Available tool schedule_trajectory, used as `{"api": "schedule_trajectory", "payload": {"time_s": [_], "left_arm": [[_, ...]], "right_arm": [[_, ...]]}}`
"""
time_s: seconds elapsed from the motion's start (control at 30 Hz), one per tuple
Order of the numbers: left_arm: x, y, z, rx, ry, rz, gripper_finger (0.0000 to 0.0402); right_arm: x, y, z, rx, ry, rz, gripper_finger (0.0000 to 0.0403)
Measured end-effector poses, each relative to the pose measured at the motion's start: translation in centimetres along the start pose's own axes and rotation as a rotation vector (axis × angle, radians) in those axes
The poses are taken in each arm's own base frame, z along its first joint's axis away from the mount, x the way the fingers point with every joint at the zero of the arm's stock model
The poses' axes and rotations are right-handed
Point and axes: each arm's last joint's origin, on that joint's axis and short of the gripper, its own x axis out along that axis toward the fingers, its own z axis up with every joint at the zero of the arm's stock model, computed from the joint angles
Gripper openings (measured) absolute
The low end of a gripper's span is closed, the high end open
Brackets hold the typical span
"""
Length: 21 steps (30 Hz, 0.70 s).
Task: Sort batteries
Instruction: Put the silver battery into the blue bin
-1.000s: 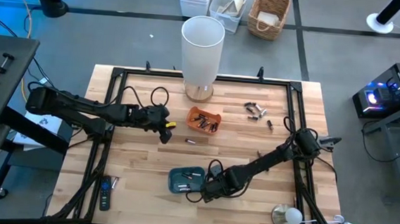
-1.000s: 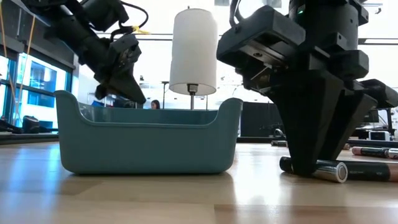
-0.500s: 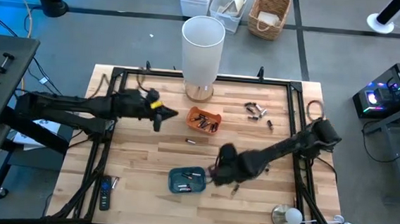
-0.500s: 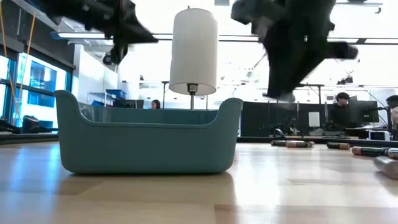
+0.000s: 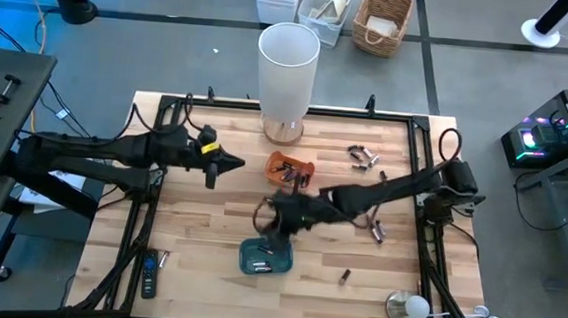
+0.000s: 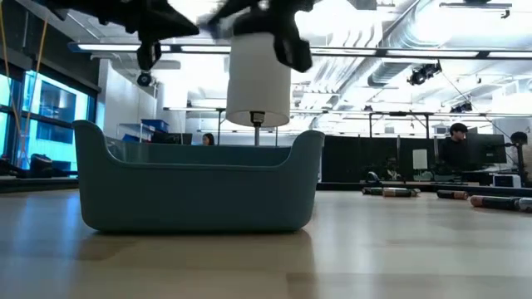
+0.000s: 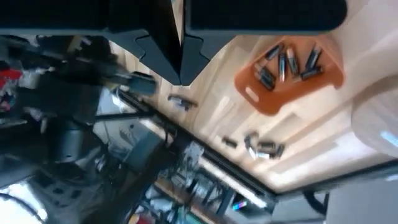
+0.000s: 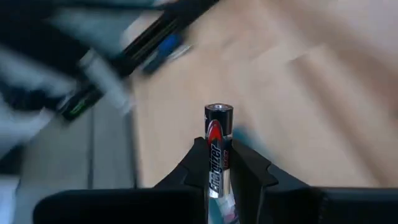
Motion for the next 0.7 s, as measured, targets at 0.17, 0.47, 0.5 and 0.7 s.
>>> {"api": "schedule_trajectory", "payload": {"time_s": [0.17,0.47,0.5,0.7], "left_arm": [[0.5,0.0,-0.6,-0.01,0.029,0.021,0.0],[1.2,0.1,-0.7,-0.045,0.013,0.039,0.0],[1.2,0.1,-0.6,-0.045,0.01,0.036,0.0],[1.2,0.0,-0.5,-0.045,-0.001,0.031,0.0]], "right_arm": [[1.8,0.8,-3.2,-0.085,0.186,0.039,0.0033],[4.5,-0.1,-5.6,-0.033,0.151,-0.137,0.0101],[4.4,-0.1,-5.6,-0.038,0.153,-0.149,0.0123],[2.7,0.2,-5.6,-0.056,0.263,-0.121,0.0201]]}}
